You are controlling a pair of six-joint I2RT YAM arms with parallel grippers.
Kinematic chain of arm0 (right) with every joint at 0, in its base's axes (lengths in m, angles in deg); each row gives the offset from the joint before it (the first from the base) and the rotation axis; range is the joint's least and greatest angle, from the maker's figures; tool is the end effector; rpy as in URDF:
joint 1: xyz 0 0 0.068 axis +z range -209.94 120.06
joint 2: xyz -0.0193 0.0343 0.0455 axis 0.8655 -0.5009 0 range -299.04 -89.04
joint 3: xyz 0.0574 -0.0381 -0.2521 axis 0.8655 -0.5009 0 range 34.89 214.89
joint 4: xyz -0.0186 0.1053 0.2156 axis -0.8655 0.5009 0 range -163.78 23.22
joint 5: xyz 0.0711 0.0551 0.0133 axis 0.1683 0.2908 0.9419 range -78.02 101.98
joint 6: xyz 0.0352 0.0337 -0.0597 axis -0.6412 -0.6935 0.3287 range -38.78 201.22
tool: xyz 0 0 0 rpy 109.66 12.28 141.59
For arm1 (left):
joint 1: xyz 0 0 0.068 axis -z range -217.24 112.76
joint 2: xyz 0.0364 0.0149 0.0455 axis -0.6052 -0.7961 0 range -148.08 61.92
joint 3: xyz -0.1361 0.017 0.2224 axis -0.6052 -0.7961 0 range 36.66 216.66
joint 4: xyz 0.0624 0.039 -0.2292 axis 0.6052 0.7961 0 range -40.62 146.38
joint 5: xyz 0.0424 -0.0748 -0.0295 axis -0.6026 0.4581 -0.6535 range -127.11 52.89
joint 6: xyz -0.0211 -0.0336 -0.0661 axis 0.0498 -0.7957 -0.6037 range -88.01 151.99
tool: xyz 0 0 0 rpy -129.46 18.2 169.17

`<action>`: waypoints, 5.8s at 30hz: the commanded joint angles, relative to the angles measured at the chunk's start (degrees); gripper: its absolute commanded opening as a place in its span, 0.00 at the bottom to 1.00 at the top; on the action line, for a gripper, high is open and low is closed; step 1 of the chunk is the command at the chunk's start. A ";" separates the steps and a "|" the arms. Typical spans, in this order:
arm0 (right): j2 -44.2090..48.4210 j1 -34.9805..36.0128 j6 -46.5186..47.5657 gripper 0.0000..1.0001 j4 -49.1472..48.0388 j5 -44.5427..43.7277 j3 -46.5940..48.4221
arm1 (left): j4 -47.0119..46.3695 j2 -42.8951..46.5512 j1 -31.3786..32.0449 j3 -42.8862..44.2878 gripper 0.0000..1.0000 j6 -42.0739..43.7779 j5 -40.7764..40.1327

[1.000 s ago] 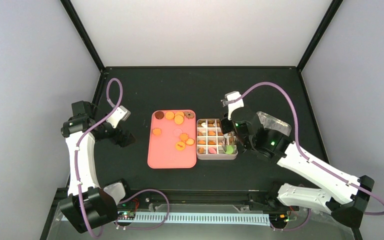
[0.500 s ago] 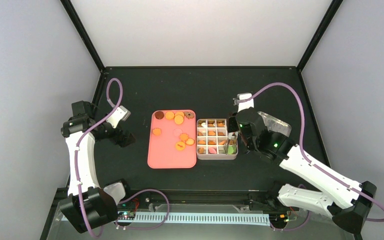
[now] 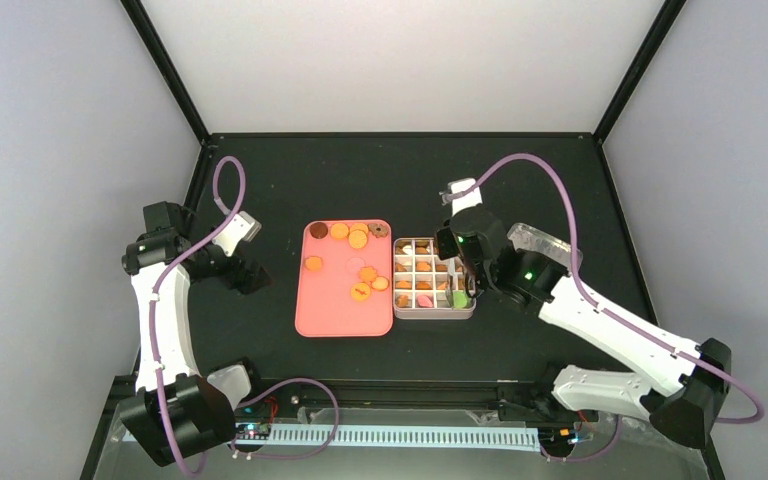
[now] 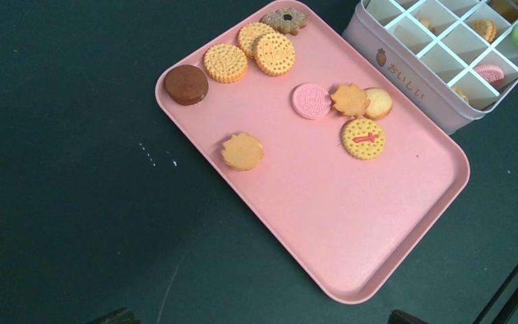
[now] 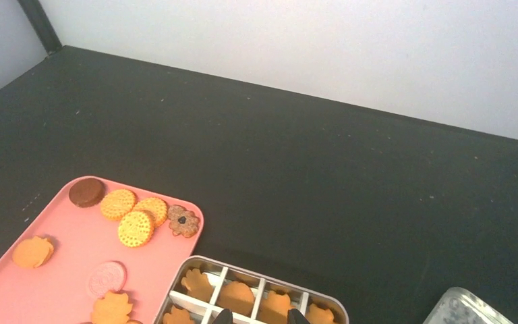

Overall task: Pack the cookies
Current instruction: Move the fake cookies to the packing box, then pass from the right arm to the left, then pass from the left arm to the right, then place the fake cookies in the empty pocket of the box.

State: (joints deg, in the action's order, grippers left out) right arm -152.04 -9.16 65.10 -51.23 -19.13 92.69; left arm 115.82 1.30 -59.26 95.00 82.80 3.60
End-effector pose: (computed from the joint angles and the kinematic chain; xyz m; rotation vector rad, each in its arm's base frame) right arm 0.1830 0.1707 0.3171 -0.2692 1.9679 0.1969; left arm 0.1701 0.0227 0.2689 0.7573 2.2790 -0.4479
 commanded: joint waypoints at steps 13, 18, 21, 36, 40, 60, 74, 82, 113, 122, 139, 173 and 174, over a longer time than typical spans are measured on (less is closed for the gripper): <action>-4.49 7.00 11.81 0.05 -0.74 6.10 1.43 | 0.29 1.09 1.10 -0.90 0.99 0.53 6.60; -5.73 7.56 13.85 0.04 -0.93 7.09 2.03 | -0.25 1.16 1.14 -1.77 0.99 0.26 7.16; -5.57 7.63 13.69 0.04 -1.18 6.94 3.72 | 0.04 1.14 1.46 -2.38 0.99 0.50 8.87; -0.12 7.55 7.33 0.09 -12.66 21.82 10.31 | -0.16 2.64 17.23 -0.95 0.99 -3.59 24.34; -0.32 7.58 3.52 0.09 -17.28 29.35 9.57 | -0.93 2.62 22.77 -1.39 0.99 -4.80 29.99; -5.67 7.62 -3.23 0.08 -27.61 38.31 10.93 | 14.28 -5.54 33.18 3.83 0.65 8.87 35.47; -6.80 7.64 -3.39 0.07 -29.43 41.32 12.81 | 9.30 -3.47 33.82 2.04 0.58 3.95 30.92; -8.19 7.66 -5.02 0.07 -31.82 44.36 14.29 | 10.87 -4.45 35.36 2.03 0.43 5.42 30.98; -0.34 2.82 -14.21 0.99 -32.02 50.27 0.36 | 4.37 -1.02 35.42 6.25 0.02 -6.31 35.49; -8.24 1.19 -15.71 0.76 -33.74 62.68 5.08 | 5.81 -0.35 35.47 6.58 0.01 -5.30 35.05; -15.32 -2.63 -17.79 0.52 -36.06 81.55 9.85 | 7.39 -0.38 35.47 6.80 0.01 -2.41 32.44; 14.18 -2.66 -0.12 0.29 -5.32 17.98 -8.72 | -1.33 -0.73 35.47 6.35 0.86 -12.86 10.21; 15.05 -2.64 -0.43 0.29 -5.37 15.34 -9.64 | -1.42 -0.68 35.47 6.34 0.86 -12.84 10.20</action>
State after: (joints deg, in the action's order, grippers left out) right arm -140.67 -11.78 64.45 -57.48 10.75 85.50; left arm 115.42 1.02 -23.66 99.53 70.71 15.08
